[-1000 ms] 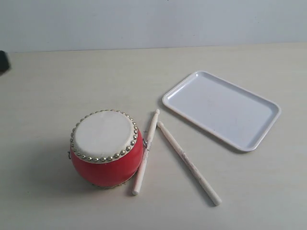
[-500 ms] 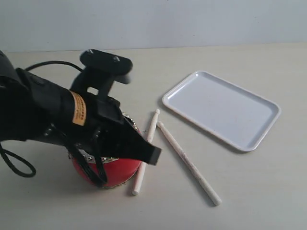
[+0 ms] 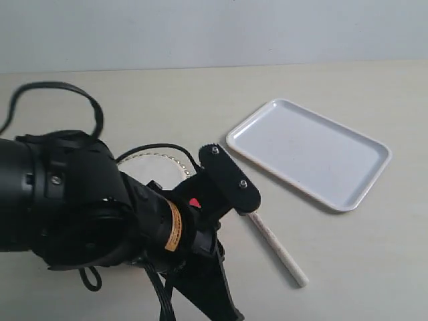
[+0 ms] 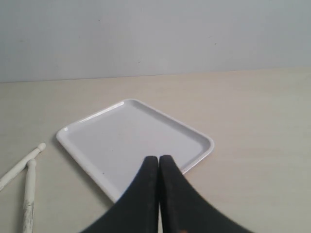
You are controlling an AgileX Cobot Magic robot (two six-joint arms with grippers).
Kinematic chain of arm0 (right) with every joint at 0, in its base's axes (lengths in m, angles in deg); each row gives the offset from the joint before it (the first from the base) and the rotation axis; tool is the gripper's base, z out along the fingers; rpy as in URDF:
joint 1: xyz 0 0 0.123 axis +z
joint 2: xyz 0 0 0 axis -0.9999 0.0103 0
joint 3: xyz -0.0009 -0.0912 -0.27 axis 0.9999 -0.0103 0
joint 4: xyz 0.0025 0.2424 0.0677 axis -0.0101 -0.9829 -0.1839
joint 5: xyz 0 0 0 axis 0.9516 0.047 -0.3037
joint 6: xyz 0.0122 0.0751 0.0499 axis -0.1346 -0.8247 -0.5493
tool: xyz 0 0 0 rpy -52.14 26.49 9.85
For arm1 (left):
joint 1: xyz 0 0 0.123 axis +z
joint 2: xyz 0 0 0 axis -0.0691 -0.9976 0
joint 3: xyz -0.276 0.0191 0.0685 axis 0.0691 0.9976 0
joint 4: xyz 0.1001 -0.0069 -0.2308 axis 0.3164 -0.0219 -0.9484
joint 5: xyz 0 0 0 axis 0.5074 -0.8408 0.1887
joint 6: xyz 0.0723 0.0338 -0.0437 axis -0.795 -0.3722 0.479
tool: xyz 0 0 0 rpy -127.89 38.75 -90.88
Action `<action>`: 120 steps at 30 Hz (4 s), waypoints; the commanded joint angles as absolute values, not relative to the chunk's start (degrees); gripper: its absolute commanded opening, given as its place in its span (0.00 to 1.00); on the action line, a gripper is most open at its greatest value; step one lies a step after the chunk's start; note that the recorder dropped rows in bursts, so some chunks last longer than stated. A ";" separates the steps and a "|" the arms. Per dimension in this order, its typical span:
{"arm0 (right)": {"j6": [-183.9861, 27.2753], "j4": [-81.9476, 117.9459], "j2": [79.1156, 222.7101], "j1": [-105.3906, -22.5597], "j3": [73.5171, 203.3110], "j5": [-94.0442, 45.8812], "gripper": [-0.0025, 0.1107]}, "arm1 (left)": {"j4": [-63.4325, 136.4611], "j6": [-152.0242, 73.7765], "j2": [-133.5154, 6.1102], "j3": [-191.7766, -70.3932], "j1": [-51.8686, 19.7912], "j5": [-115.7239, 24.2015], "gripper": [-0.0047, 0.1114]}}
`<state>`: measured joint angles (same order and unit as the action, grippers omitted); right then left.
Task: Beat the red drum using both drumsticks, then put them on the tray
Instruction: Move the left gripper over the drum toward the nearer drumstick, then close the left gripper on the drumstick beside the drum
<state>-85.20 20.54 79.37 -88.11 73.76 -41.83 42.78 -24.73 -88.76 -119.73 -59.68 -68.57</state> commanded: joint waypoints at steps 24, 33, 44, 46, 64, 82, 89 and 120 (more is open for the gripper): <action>-85.13 20.92 79.12 -88.44 73.52 -41.30 0.02 | 69.77 -24.02 -95.86 -120.03 -52.81 -62.36 0.04; -85.13 20.92 79.12 -88.44 73.52 -41.30 0.02 | 70.42 -24.02 -95.86 -120.03 -51.26 -56.29 0.11; -85.13 20.92 79.12 -88.44 73.52 -41.30 0.02 | 70.42 -23.91 -99.02 -123.87 -51.23 -55.77 0.36; -85.13 20.92 79.12 -88.44 73.52 -41.30 0.02 | 70.42 -22.85 -100.95 -125.66 -51.02 -57.81 0.36; -85.13 20.92 79.12 -88.44 73.52 -41.30 0.02 | 70.42 -18.01 -108.31 -132.53 -49.82 -67.80 0.36; -85.13 20.92 79.12 -88.44 73.52 -41.56 0.02 | 70.22 -10.21 -108.31 -132.53 -48.56 -69.60 0.51; -85.13 20.92 79.12 -88.44 73.52 -41.56 0.02 | 71.14 -7.02 -108.31 -132.53 -48.45 -69.73 0.51; -85.13 20.92 79.12 -88.44 73.52 -41.56 0.02 | 59.33 -5.10 -108.59 -132.53 -46.28 -74.71 0.20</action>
